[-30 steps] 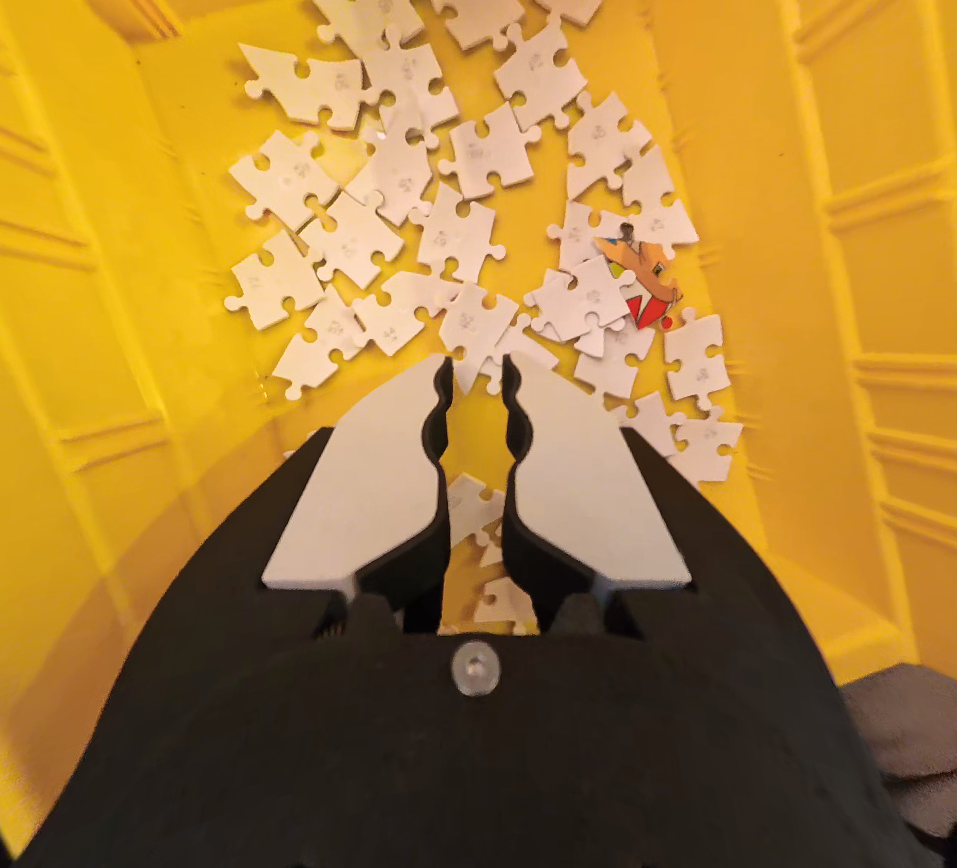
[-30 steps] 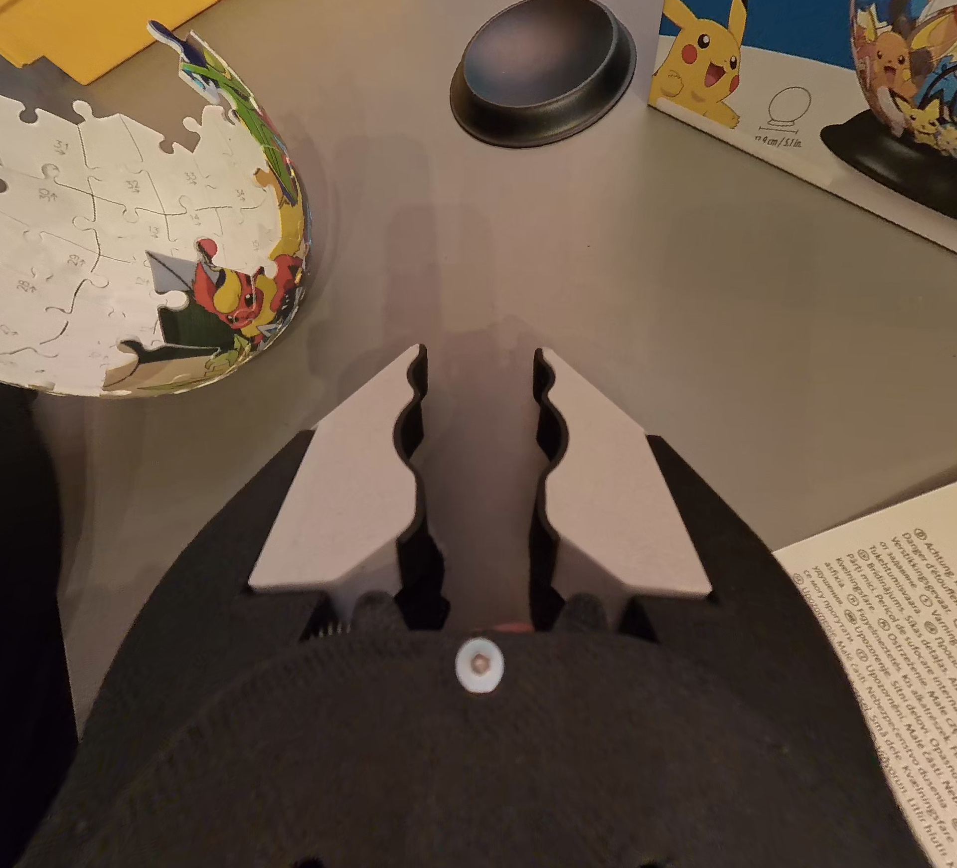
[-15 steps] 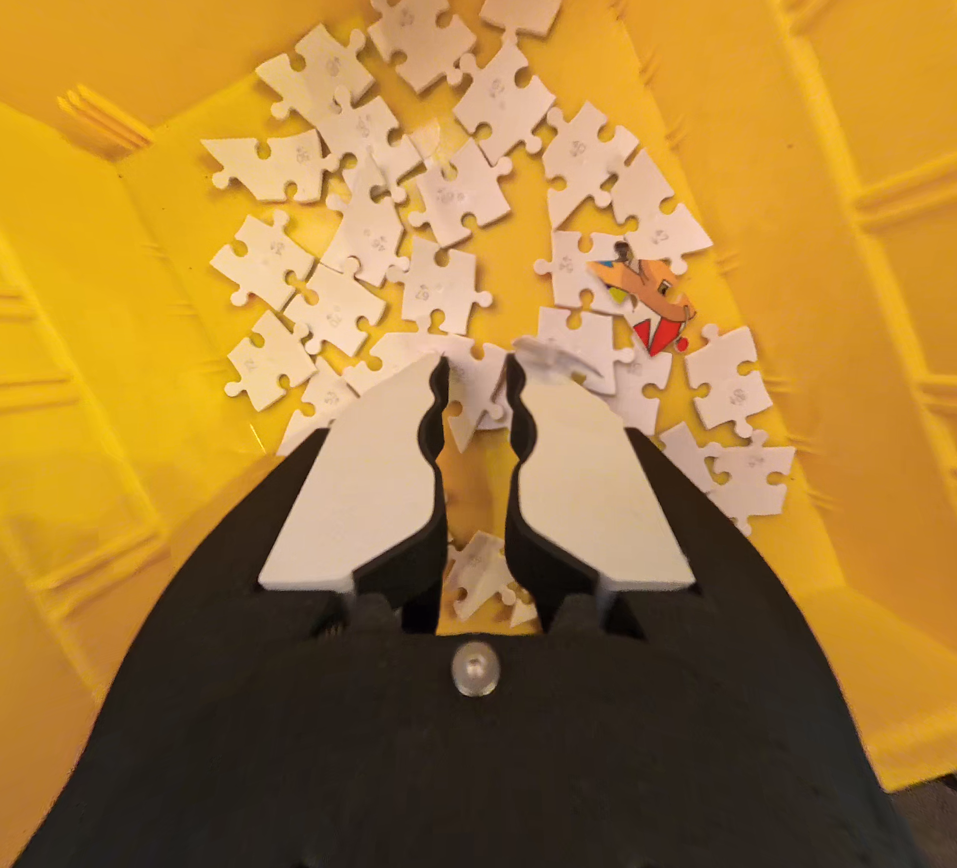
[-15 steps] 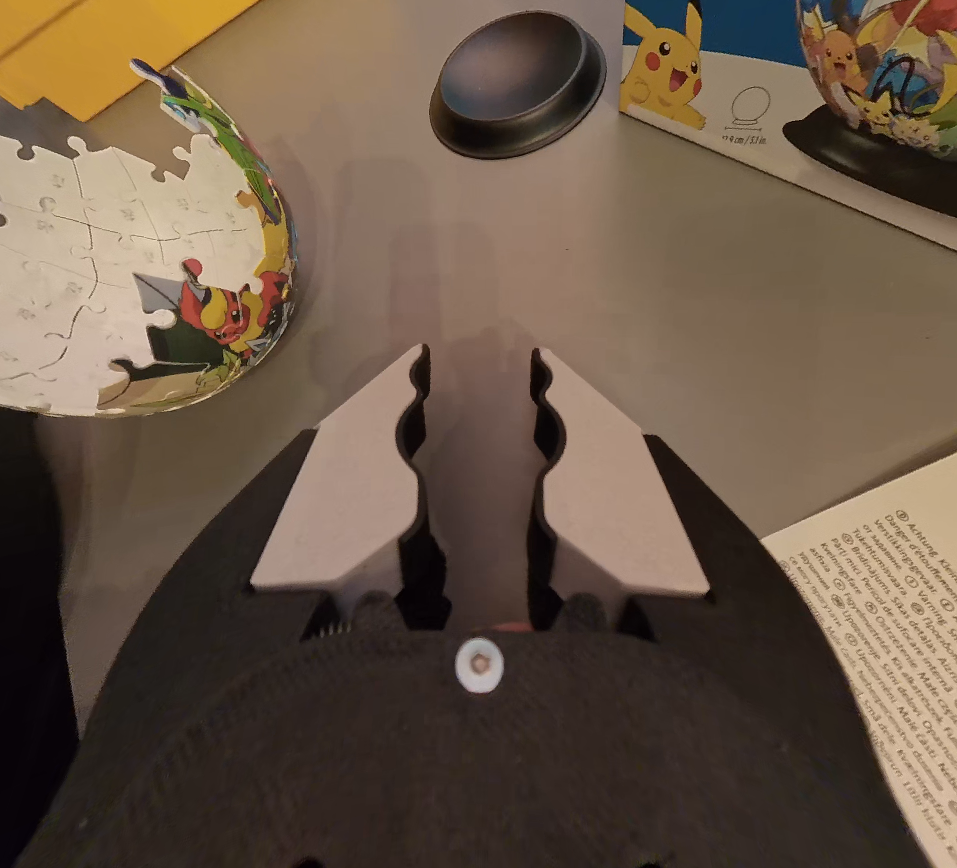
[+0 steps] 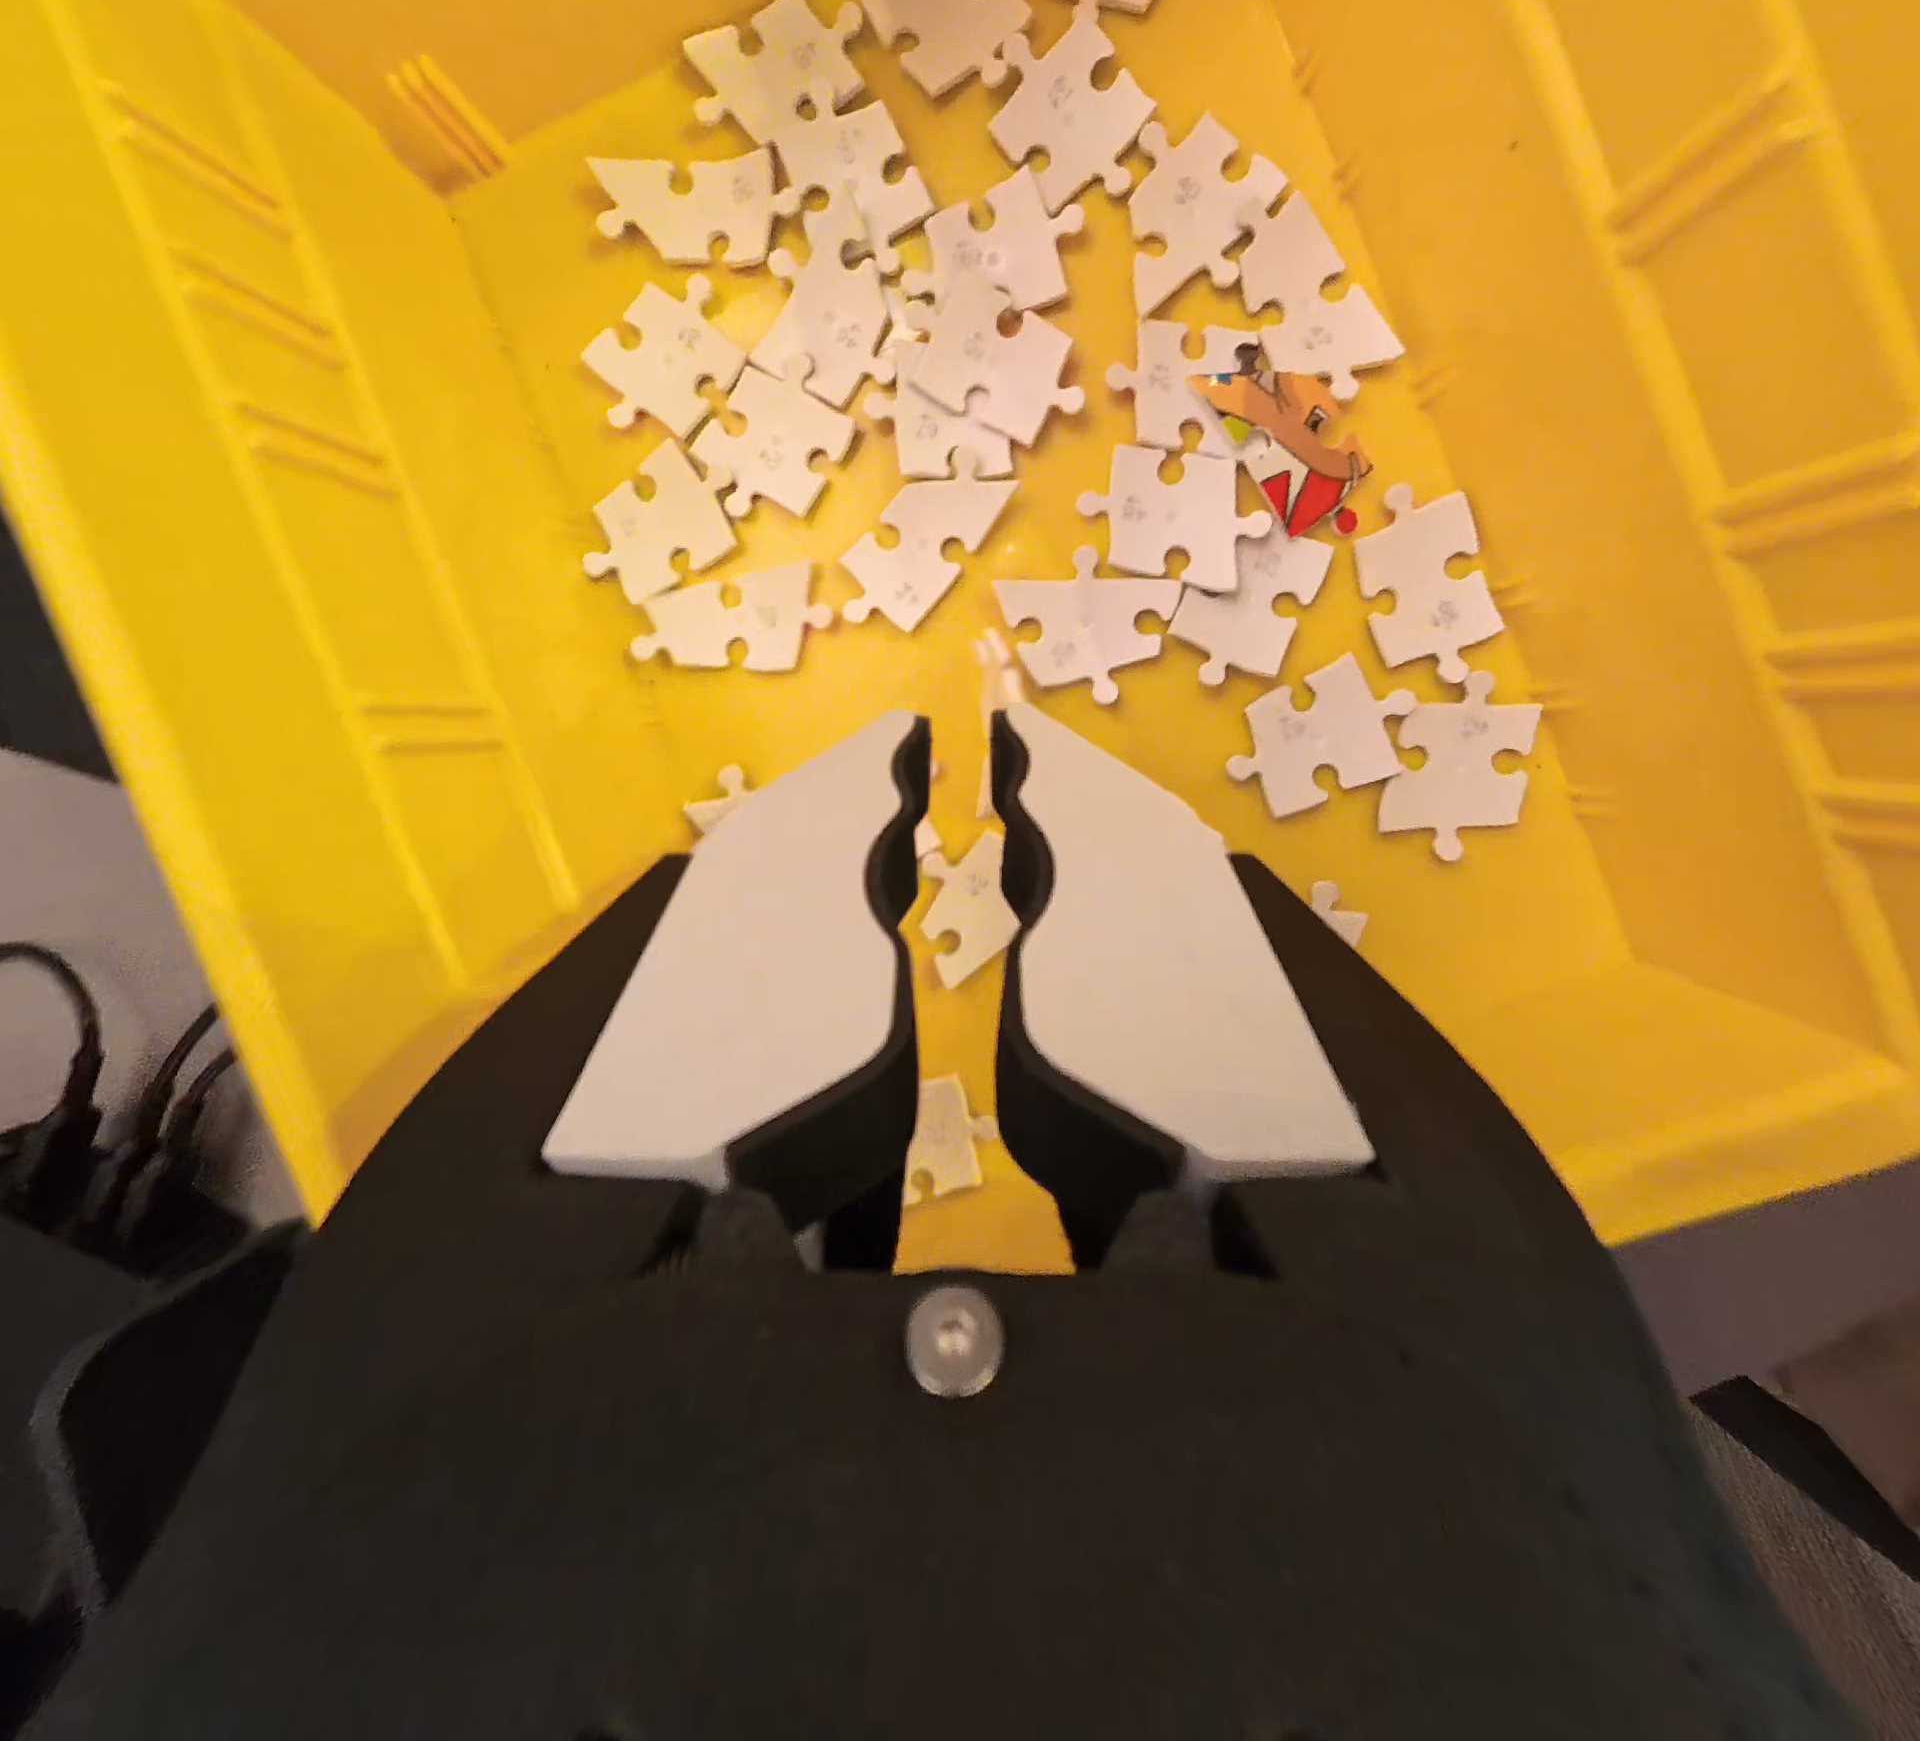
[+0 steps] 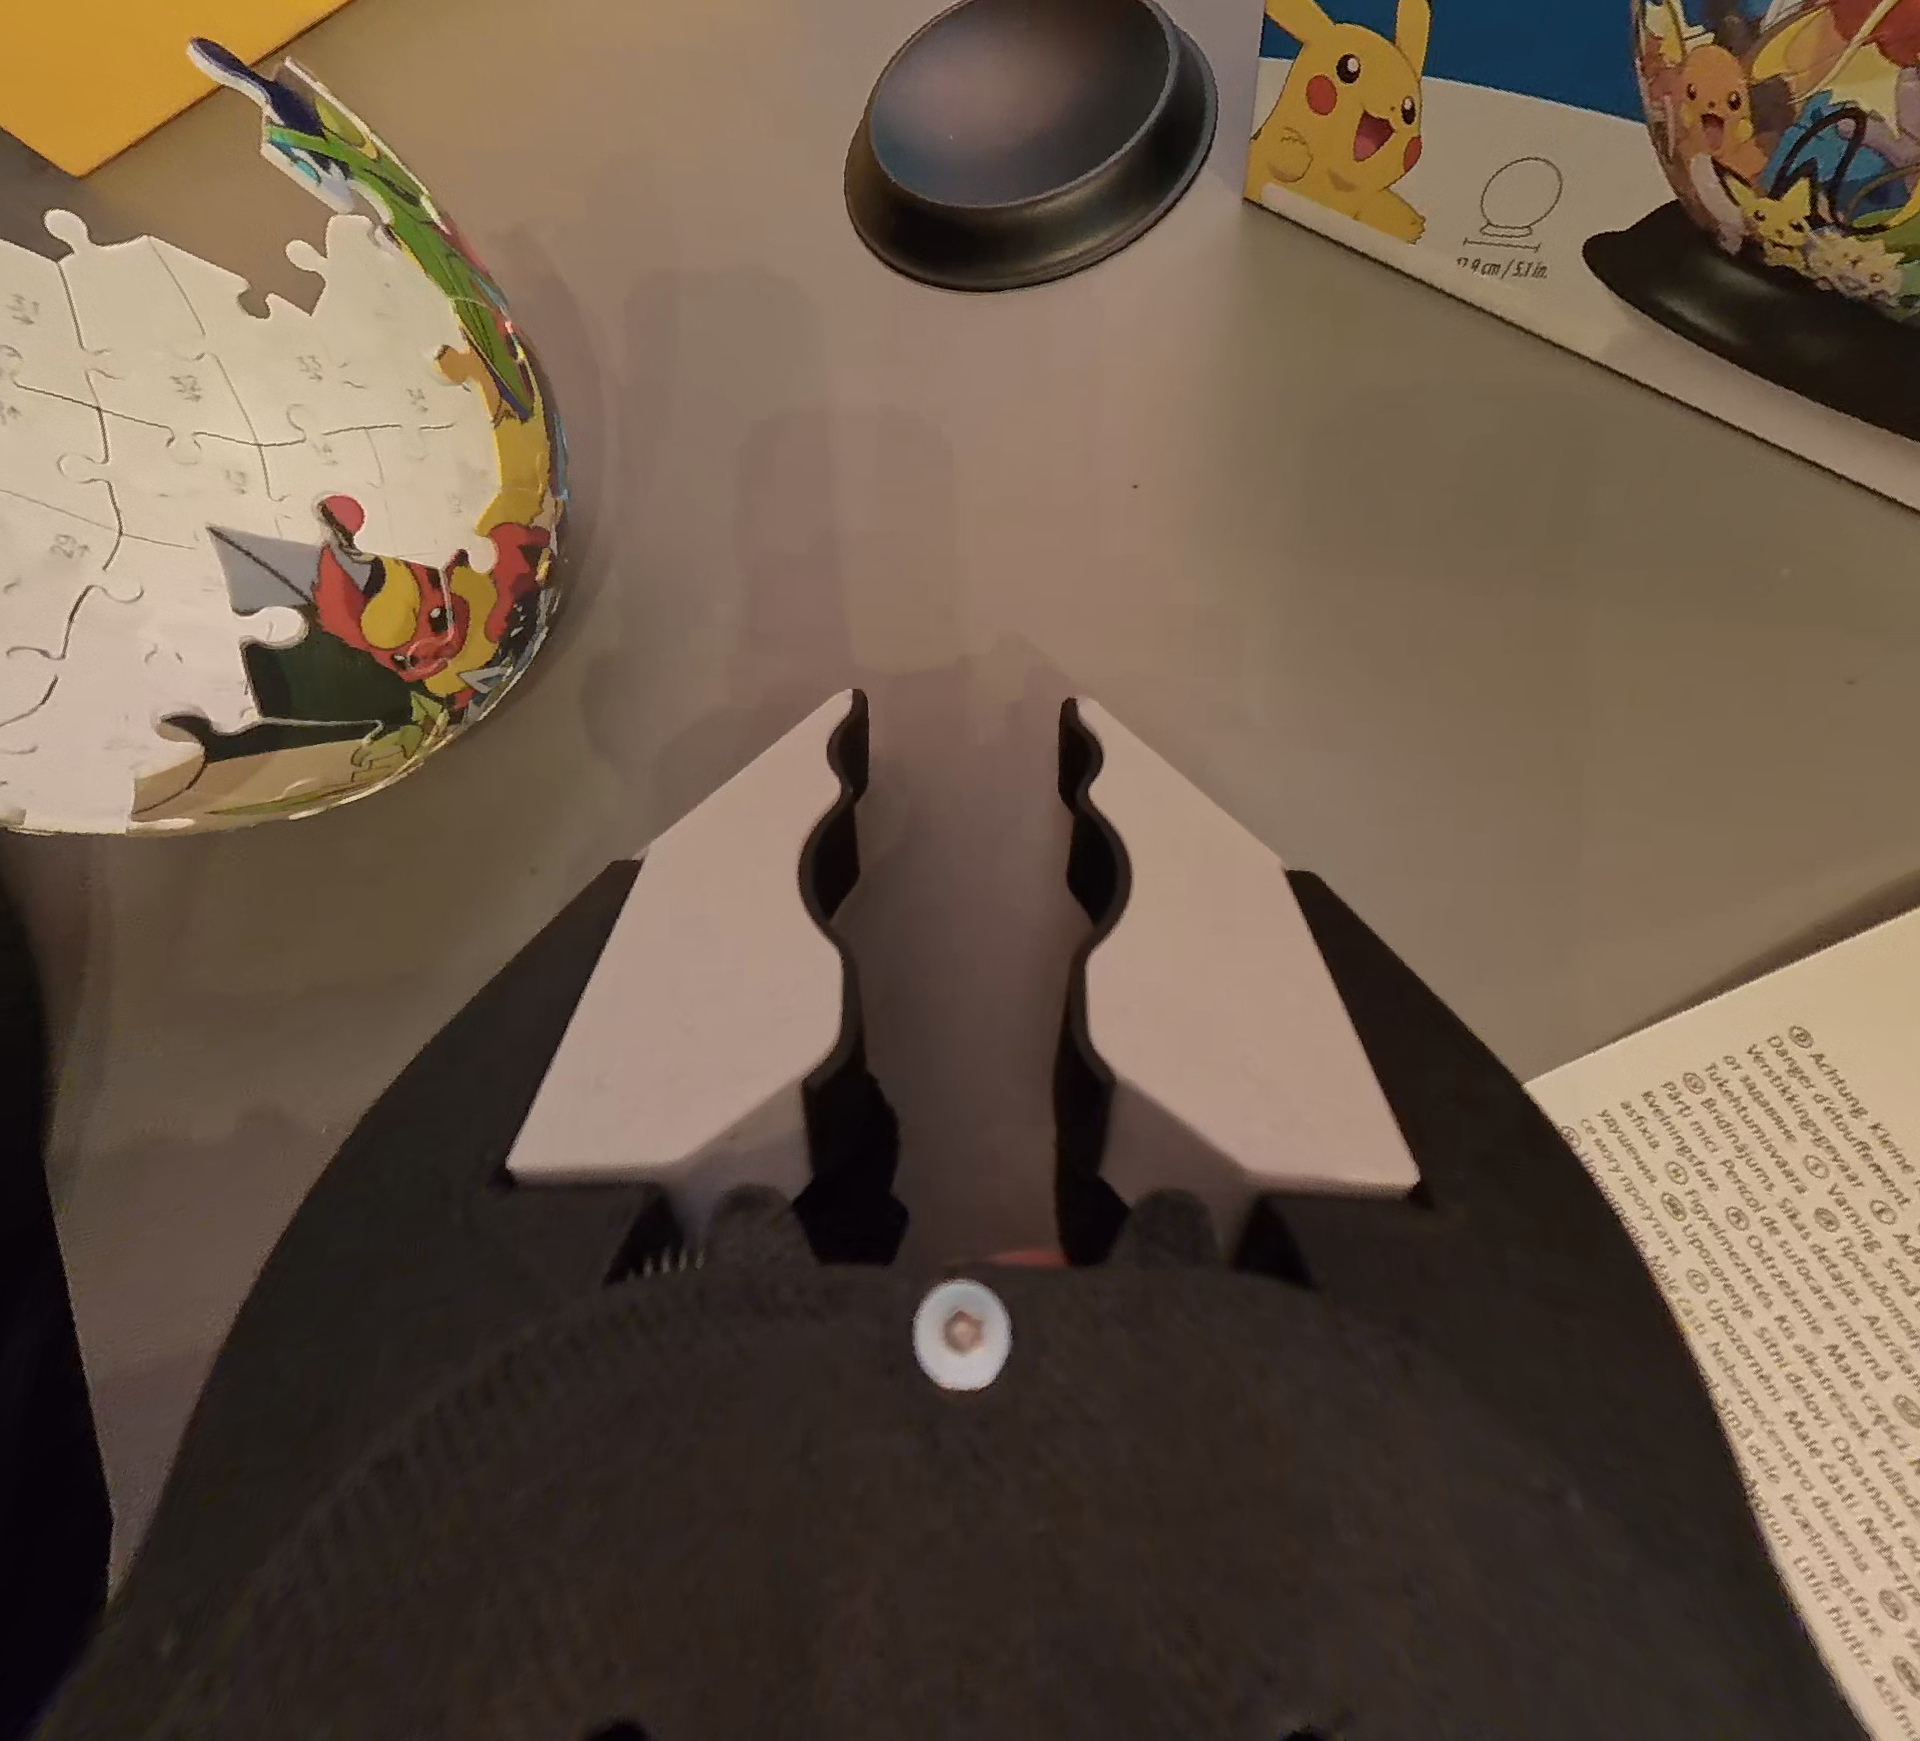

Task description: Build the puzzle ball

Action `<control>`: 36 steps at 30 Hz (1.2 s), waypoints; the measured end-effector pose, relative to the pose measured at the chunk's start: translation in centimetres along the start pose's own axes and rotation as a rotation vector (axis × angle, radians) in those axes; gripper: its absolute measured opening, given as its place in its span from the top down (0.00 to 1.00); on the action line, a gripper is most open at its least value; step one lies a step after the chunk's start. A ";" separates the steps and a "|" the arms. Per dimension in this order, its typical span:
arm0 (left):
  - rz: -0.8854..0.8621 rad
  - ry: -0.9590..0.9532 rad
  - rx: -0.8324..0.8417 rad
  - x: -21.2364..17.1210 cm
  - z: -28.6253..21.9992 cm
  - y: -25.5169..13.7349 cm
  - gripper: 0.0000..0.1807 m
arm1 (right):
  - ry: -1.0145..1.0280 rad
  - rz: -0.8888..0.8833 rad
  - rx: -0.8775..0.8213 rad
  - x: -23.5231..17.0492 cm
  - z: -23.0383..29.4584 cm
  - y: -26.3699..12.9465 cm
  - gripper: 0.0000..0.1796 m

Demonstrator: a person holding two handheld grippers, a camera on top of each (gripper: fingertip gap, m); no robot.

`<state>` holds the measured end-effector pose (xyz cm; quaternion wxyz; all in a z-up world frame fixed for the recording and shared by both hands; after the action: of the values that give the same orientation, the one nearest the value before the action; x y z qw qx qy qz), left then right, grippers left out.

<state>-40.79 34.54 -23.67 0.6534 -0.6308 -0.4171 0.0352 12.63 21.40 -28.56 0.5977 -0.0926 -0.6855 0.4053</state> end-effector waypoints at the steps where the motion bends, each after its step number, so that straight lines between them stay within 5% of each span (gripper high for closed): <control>1: -0.006 -0.004 0.017 -0.2 -0.1 -0.4 0.93 | 0.000 0.000 0.000 0.0 0.0 0.0 0.81; 10: 0.053 0.072 0.142 -1.0 -1.8 -2.6 0.79 | -0.001 -0.004 0.008 0.0 0.0 0.0 0.80; 25: 0.068 0.076 0.126 -2.4 -1.9 -7.3 0.81 | -0.002 -0.013 0.030 0.0 0.0 -0.1 0.80; 36: 0.080 0.042 0.136 -3.4 -1.7 -7.0 0.82 | -0.004 -0.011 0.030 0.0 0.1 -0.1 0.80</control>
<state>-45.38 29.80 -19.17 0.7013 -0.6019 -0.3743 0.0764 12.62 21.32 -28.49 0.5998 -0.0790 -0.6811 0.4124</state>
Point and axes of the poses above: each gripper's, where its closed fingertips meet, y out along the fingers, x out of its top, z = x × y across the jaws, the point moved 9 cm from there along -y, back along the fingers, and after that the axes turned 15 degrees about -x, right-handed, at the moved point
